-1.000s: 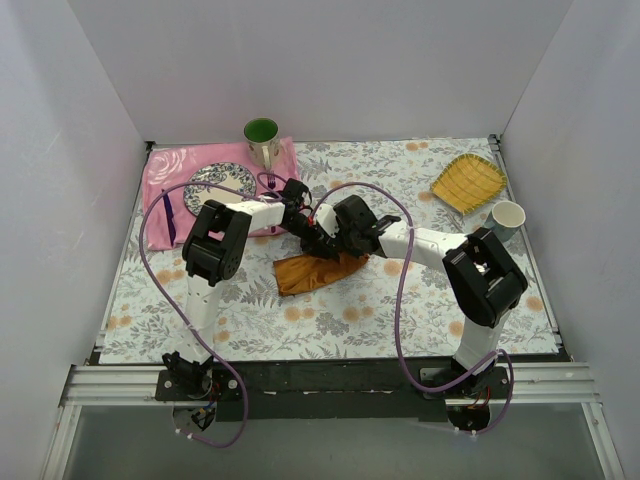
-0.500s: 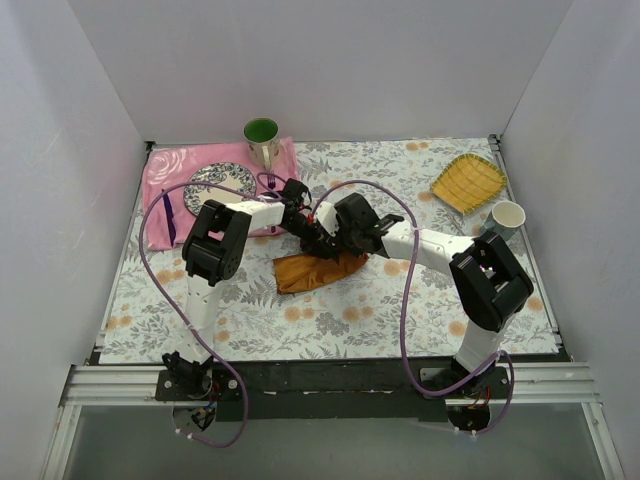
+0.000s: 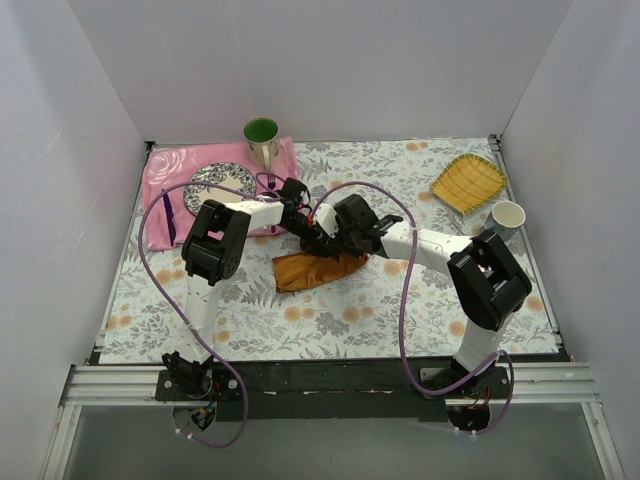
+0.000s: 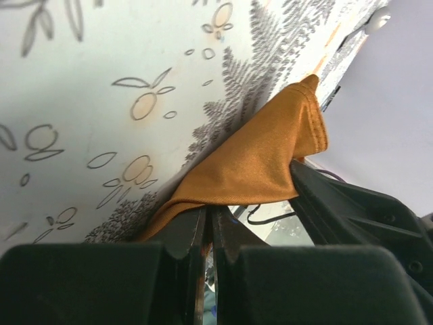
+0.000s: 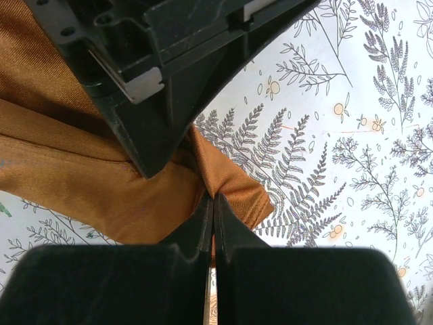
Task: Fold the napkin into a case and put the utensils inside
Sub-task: Stuff the top corner of the smaller-rectangle-folded napkin into the folded napkin.
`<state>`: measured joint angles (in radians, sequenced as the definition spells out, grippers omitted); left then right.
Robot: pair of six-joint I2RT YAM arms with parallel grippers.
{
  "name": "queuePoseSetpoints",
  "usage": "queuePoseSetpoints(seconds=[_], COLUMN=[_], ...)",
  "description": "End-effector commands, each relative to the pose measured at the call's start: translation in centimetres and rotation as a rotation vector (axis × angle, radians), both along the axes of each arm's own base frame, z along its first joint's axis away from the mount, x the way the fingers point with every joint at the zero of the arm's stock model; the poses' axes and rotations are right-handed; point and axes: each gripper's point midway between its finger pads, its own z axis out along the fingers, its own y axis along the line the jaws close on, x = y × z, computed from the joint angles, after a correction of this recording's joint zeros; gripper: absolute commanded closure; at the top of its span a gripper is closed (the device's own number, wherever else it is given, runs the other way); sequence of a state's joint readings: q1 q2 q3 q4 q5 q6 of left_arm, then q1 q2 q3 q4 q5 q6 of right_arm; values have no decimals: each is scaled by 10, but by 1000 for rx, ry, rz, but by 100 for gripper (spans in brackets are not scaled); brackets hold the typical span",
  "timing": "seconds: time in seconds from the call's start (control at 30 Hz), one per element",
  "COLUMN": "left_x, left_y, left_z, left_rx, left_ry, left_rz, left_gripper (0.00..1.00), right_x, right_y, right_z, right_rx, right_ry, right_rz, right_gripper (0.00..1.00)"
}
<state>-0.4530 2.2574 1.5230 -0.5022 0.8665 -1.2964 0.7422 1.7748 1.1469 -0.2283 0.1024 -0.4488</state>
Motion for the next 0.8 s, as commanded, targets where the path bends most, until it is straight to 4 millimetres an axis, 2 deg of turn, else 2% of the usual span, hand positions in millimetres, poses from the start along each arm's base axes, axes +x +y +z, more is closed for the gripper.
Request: queuePoseSetpoints(seconds=[0.0, 0.33, 0.43, 0.53, 0.63, 0.67, 0.77], left_x=[16, 12, 15, 24, 28, 27, 29], left_y=[-9, -17, -17, -18, -15, -11, -4], left_z=[41, 68, 67, 57, 33, 19, 3], left_rx=[-115, -229, -230, -195, -135, -99, -69], left_ry=[-81, -112, -128, -145, -113, -72, -33], left_rz=[11, -5, -8, 4, 10, 19, 42], left_gripper=[100, 100, 100, 100, 100, 100, 100], right_x=[2, 3, 4, 5, 7, 8, 8], right_y=[3, -3, -3, -1, 1, 1, 2], right_z=[-3, -12, -11, -8, -2, -1, 1], right_rx=[0, -27, -27, -22, -13, -12, -11], right_ry=[-20, -36, -38, -44, -52, -52, -50], right_rz=[14, 6, 5, 5, 2, 1, 1], right_gripper=[99, 99, 99, 99, 99, 99, 99])
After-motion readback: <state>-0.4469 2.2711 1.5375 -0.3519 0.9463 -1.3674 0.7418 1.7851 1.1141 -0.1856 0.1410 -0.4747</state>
